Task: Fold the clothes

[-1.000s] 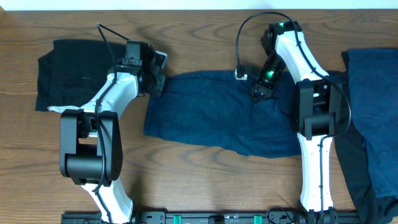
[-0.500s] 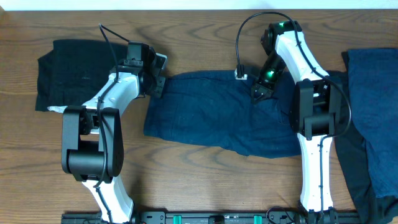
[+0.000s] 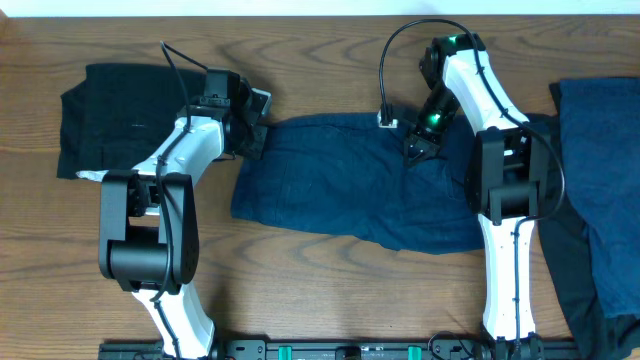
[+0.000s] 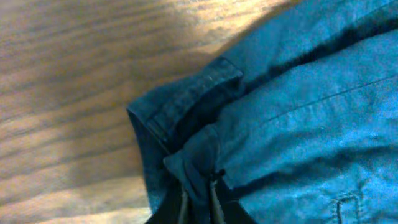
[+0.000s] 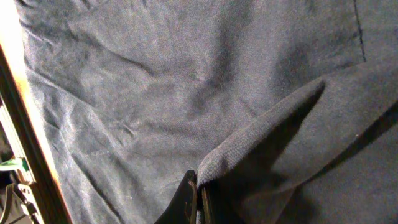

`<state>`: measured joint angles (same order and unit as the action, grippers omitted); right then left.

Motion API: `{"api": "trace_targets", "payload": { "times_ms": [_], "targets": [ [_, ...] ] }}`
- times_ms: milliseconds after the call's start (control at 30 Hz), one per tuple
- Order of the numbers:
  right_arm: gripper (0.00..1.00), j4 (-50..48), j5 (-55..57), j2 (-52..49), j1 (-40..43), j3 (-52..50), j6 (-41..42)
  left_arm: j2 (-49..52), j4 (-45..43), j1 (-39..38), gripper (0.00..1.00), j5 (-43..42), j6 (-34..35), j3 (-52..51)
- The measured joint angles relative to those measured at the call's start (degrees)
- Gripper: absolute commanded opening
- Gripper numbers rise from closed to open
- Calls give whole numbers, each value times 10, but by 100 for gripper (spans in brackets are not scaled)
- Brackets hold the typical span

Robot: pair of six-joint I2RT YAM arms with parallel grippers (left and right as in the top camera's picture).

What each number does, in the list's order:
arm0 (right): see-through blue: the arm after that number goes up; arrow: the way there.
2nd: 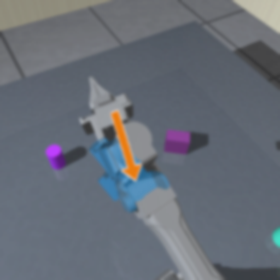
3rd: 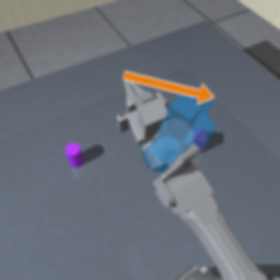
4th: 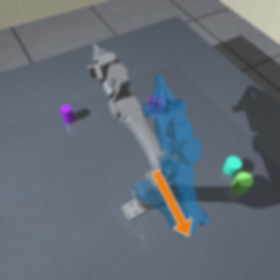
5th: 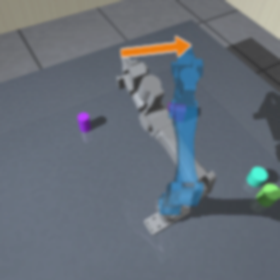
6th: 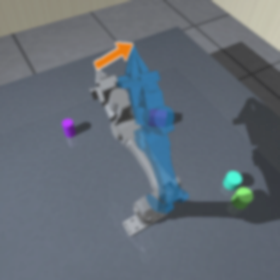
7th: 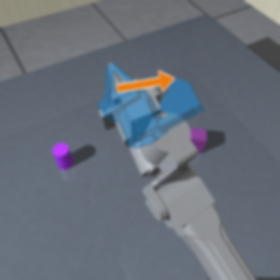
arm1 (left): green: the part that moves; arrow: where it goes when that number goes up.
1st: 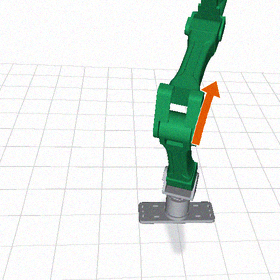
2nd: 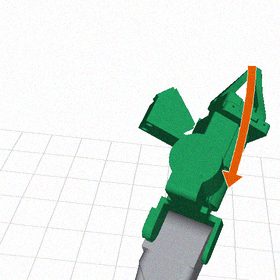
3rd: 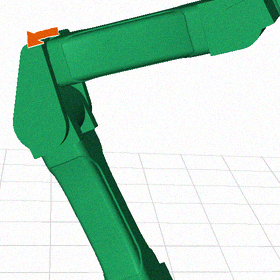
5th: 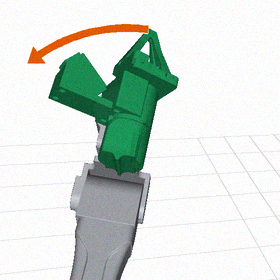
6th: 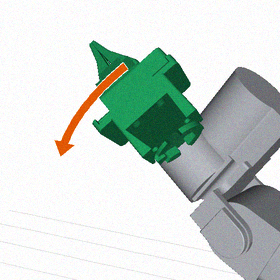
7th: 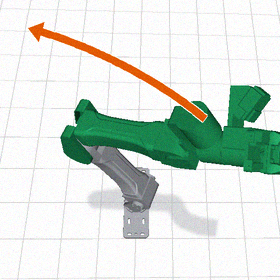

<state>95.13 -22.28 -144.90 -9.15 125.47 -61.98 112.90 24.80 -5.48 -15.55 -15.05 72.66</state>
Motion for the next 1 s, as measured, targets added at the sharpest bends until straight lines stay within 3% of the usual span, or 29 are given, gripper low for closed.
{"api": "trace_targets", "payload": {
  "times_ms": [333, 800, 900, 1000],
  "targets": [
    [3, 0, 0, 0, 0, 0, 0, -35, 82, -10, 9, -52, 3, 0],
    [4, 0, 0, 0, 0, 0, 0, -36, 103, -85, 10, -60, 3, 0],
    [4, 0, 0, 0, 0, 0, 0, -36, 102, -91, 23, -34, 1, 0],
    [4, 0, 0, 0, 0, 0, 0, -35, 94, -92, 26, -8, 7, 0]
  ]
}}
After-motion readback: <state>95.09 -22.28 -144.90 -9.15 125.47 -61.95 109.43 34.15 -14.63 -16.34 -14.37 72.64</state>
